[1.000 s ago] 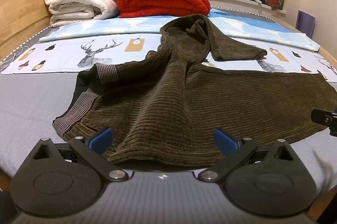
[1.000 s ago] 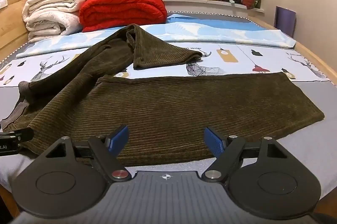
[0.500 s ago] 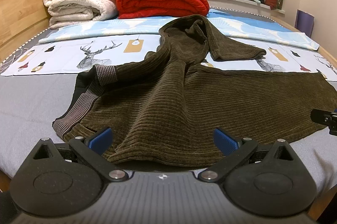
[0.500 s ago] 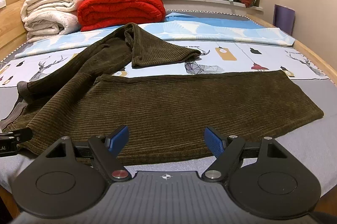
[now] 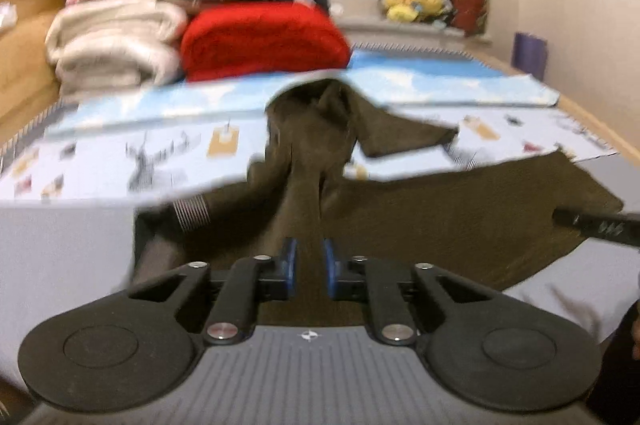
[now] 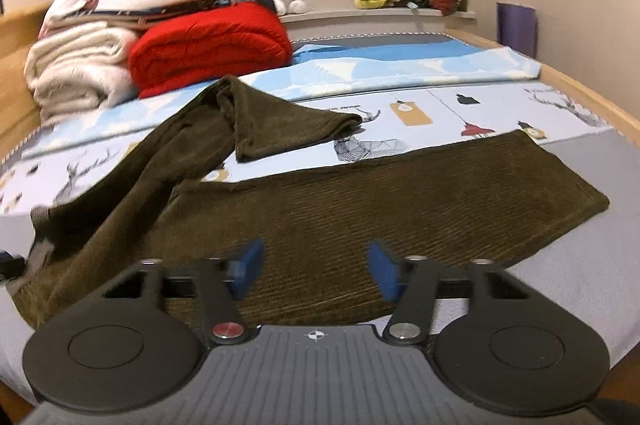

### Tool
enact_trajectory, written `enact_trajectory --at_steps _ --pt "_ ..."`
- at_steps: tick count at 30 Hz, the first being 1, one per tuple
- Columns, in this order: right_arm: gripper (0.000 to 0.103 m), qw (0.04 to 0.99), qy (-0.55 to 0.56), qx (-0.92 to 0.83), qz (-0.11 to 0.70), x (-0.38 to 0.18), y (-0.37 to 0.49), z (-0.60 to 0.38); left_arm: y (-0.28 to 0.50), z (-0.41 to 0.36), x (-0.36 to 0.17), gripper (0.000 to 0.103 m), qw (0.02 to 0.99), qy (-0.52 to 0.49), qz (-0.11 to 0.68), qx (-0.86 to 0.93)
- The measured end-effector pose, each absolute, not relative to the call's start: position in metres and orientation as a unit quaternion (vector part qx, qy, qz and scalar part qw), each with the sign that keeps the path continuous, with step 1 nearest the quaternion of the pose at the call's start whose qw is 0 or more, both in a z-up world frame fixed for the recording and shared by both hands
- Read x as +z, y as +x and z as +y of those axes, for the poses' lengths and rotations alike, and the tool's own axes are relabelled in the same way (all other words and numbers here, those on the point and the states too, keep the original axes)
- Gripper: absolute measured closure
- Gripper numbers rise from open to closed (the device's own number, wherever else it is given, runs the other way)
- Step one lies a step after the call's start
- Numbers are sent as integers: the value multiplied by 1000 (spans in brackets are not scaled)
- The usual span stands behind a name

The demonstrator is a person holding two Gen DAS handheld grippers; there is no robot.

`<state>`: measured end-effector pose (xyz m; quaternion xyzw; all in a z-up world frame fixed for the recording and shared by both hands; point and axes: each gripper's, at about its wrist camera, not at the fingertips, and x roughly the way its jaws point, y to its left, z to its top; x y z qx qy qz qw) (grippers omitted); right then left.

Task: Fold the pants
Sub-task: 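Move both tools toward the brown corduroy pants on the bed, then grasp the striped waistband with left tool while right tool grasps a leg hem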

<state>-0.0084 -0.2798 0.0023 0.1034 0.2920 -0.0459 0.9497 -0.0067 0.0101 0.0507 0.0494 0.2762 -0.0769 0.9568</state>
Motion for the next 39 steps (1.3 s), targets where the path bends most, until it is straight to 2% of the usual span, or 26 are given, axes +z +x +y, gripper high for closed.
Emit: enact_trajectory --at_steps 2,7,9,12,14,17,20,22,25,27,33,34,35,36,37,38,39 --pt "64 943 117 -55 307 3 -6 -287 -5 24 66 88 962 70 251 -83" --pt "64 928 180 -80 315 1 12 -328 29 88 77 88 964 61 248 -73" --pt "63 919 188 -93 333 -6 26 -349 49 119 60 88 958 50 275 -58" --pt "61 887 248 -113 373 -28 49 -393 87 165 31 88 929 -41 368 -21" --pt "61 858 297 -146 394 -42 62 -423 104 185 13 88 912 -76 402 -9" --pt "61 837 310 -207 401 -54 71 -455 127 205 -9 88 895 -112 432 -3" --pt "55 817 339 -260 386 -64 71 -486 145 215 -24 76 877 -134 461 5" --pt "55 805 346 -298 379 -69 70 -502 151 221 -31 58 873 -142 467 12" --pt "55 788 364 -331 370 -83 67 -533 160 223 -41 37 870 -135 474 16" --pt "55 785 384 -331 356 -88 67 -545 170 217 -50 33 861 -129 492 1" --pt "54 799 366 -337 337 -91 84 -564 187 190 -69 32 853 -53 519 -17" --pt "60 801 362 -336 337 -92 86 -565 188 186 -70 34 854 -40 519 -17" --pt "76 806 355 -334 336 -92 90 -569 189 183 -70 36 854 -30 518 -18" --pt "85 807 348 -336 338 -91 94 -569 189 180 -69 42 855 -21 518 -20" --pt "90 808 352 -333 335 -90 92 -579 188 177 -68 51 855 -13 518 -21" --pt "92 807 359 -332 331 -89 89 -581 187 174 -66 54 857 -2 516 -23" --pt "92 809 362 -332 324 -86 89 -582 184 171 -63 65 858 9 513 -26"
